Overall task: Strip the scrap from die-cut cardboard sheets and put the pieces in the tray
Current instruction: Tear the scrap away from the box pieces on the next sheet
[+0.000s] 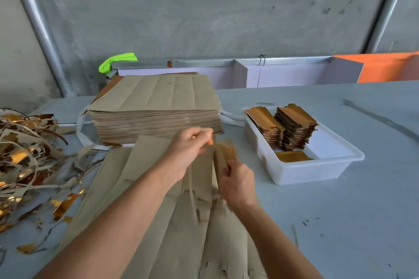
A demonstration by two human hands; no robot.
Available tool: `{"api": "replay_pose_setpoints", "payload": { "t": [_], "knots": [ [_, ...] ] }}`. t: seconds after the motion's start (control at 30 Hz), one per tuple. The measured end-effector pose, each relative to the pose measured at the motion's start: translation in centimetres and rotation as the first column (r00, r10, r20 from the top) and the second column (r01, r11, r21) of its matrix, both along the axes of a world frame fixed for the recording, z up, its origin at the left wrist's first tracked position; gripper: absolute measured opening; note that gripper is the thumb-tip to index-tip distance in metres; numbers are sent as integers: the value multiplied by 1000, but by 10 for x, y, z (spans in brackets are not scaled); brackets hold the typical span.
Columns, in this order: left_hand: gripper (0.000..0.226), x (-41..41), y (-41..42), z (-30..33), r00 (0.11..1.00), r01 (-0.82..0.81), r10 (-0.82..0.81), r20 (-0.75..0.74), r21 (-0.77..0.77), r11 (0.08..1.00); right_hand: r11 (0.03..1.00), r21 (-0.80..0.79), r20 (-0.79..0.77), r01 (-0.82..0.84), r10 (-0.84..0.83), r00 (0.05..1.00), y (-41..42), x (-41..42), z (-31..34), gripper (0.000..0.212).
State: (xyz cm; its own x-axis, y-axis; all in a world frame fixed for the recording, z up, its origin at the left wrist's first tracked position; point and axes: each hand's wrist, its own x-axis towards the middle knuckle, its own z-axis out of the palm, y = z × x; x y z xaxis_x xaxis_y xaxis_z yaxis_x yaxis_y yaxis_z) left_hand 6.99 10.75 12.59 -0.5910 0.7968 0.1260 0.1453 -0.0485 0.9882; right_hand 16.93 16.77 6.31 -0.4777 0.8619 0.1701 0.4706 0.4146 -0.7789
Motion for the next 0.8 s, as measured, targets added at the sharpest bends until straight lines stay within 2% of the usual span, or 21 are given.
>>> {"api": "replay_pose_setpoints", "payload": {
  "t": [0.07,0.17,0.23,0.27,0.3,0.37,0.43,0.5,0.57,0.63,0.73,0.8],
  "knots": [
    [21,-14,0,8,979,-201,198,46,72,977,998,-66,-53,6,-9,999,13,12,2,37],
    [23,-35,0,18,905,-425,414,103,148,893,962,-272,-249,-13,-58,967,30,22,10,25],
    [22,-43,-1,20,888,-454,460,0,168,875,944,-315,-324,-95,-13,946,33,23,17,22],
    [24,-47,-2,19,884,-435,453,-117,152,887,942,-307,-341,-139,27,940,33,23,20,19],
    [29,-50,-3,17,870,-394,407,-279,105,913,939,-295,-353,-178,66,933,31,22,22,16],
    [57,-54,-4,11,807,-236,128,-576,-117,965,927,-278,-372,-254,140,918,24,19,25,17],
    [88,-53,-3,8,755,-66,-206,-622,-386,920,911,-254,-375,-326,217,901,19,16,28,16],
    [100,-51,-1,6,749,48,-364,-554,-502,863,896,-209,-370,-391,297,880,15,16,31,13],
    [102,-54,1,4,808,112,-365,-462,-489,865,884,-168,-365,-436,355,860,12,17,34,13],
    [100,-59,-1,4,786,22,-331,-522,-511,859,896,-168,-400,-412,320,859,11,18,35,14],
    [79,-71,-12,6,706,-156,-293,-645,-544,824,919,-297,-534,-260,66,843,19,23,33,15],
    [46,-81,-22,9,679,-161,-290,-675,-522,837,900,-398,-611,-178,-115,783,28,28,32,13]
  ]
}}
